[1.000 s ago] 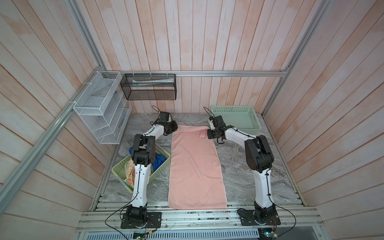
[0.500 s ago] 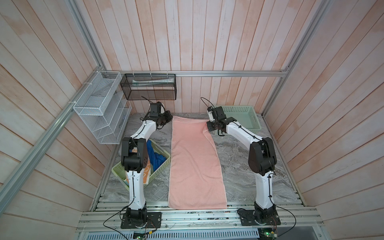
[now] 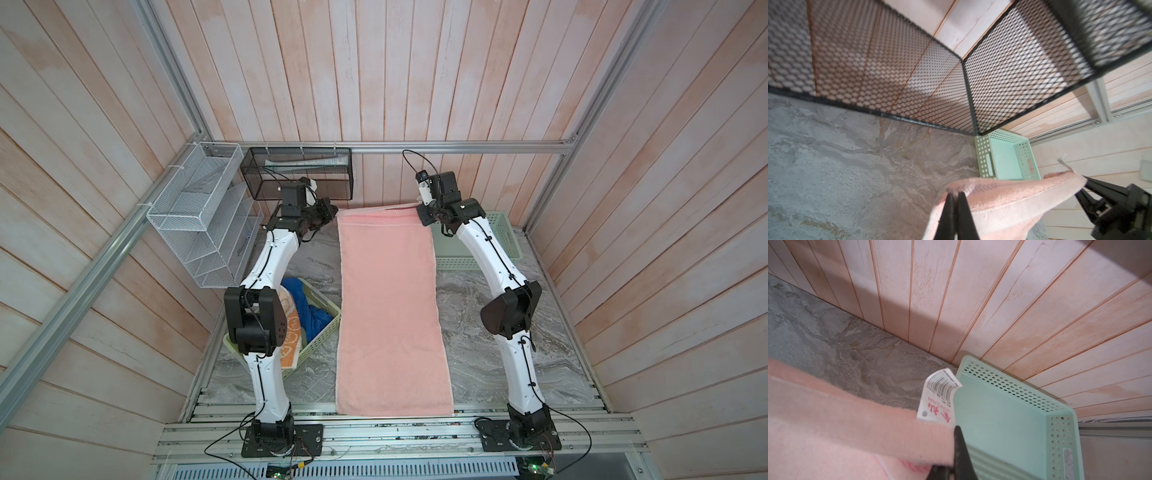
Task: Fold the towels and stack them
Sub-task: 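Lift the far edge with both grippers, pulling it taut away from the robot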
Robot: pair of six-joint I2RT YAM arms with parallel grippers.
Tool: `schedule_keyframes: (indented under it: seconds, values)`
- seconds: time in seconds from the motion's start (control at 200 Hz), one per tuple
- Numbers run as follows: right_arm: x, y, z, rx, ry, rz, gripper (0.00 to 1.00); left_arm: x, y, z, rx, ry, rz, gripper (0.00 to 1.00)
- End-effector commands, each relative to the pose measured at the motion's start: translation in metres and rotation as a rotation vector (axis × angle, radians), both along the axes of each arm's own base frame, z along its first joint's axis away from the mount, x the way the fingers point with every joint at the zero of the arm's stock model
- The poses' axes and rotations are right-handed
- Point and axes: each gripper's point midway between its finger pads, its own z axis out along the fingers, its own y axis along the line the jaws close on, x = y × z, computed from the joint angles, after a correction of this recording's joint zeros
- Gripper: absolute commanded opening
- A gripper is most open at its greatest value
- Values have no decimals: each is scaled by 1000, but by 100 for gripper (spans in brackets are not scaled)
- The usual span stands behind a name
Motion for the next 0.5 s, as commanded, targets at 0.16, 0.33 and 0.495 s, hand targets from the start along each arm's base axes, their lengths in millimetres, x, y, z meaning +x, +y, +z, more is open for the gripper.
schedule_keyframes:
  seconds: [0.16,0.33,0.495]
  values:
    - [11,-26,37,20,-107,-27,0,2,18,42,13,-71,31,0]
    - [28,-27,44,6,-173,-33,0,14,23,51,17,-85,40,0]
    - [32,-23,48,11,-203,-17,0,21,24,51,18,-88,40,0]
